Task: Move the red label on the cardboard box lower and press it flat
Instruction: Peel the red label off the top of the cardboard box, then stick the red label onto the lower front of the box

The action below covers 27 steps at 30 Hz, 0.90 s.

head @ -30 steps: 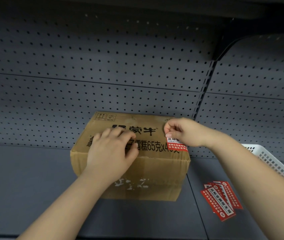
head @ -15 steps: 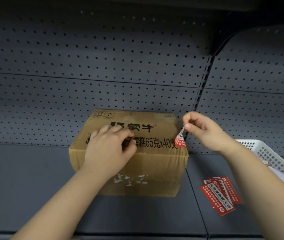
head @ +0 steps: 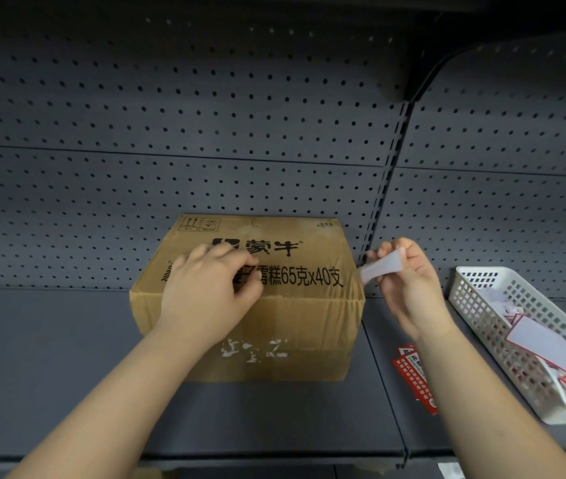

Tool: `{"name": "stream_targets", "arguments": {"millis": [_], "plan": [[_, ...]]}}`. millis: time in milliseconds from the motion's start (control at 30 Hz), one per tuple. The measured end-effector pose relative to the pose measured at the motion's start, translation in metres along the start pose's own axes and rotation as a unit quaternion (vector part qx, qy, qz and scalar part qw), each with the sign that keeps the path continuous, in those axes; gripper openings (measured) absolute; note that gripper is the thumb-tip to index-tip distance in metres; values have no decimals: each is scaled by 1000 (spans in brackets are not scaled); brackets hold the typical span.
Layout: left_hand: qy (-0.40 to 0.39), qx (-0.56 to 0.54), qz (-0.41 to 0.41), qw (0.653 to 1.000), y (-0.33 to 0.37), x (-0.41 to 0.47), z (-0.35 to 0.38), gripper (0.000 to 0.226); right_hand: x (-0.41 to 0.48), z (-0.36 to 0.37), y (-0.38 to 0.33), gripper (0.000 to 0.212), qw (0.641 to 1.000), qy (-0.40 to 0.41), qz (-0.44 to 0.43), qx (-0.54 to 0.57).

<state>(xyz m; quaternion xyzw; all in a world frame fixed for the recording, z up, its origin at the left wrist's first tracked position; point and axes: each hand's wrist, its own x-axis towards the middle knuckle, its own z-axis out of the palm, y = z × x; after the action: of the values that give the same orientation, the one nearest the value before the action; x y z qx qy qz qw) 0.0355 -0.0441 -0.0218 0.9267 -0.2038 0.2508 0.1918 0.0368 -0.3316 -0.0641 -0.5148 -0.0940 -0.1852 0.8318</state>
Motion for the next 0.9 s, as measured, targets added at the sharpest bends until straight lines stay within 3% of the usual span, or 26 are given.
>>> {"name": "stream_targets", "arguments": {"millis": [133, 267, 333, 433, 500, 667, 800, 900], "plan": [[7, -2, 0, 1000, -1, 0, 1, 43, -4, -7, 1, 15, 993, 109, 32, 27], [-19, -14, -14, 1000, -2, 1, -1, 35, -16, -11, -4, 9, 992, 124, 27, -28], [-22, -46, -21, 998, -3, 2, -4, 30, -25, -7, -15, 5, 995, 95, -2, -39], [31, -187, -28, 981, 1, -1, -17, 24, -46, 10, -38, 17, 994, 23, -30, -102], [58, -224, 1, 973, 11, -10, -28, 22, -64, 27, -50, 21, 988, -21, -28, -151], [-122, -309, 18, 943, 45, -48, -31, 40, -109, 72, -45, 32, 958, -127, 15, -255], [-138, -352, -2, 926, 36, -73, -5, 16, -131, 87, -11, 28, 948, -154, 61, -271], [-163, -412, -65, 894, 18, -86, 10, 14, -138, 89, 11, 28, 944, -133, 82, -289]]}}
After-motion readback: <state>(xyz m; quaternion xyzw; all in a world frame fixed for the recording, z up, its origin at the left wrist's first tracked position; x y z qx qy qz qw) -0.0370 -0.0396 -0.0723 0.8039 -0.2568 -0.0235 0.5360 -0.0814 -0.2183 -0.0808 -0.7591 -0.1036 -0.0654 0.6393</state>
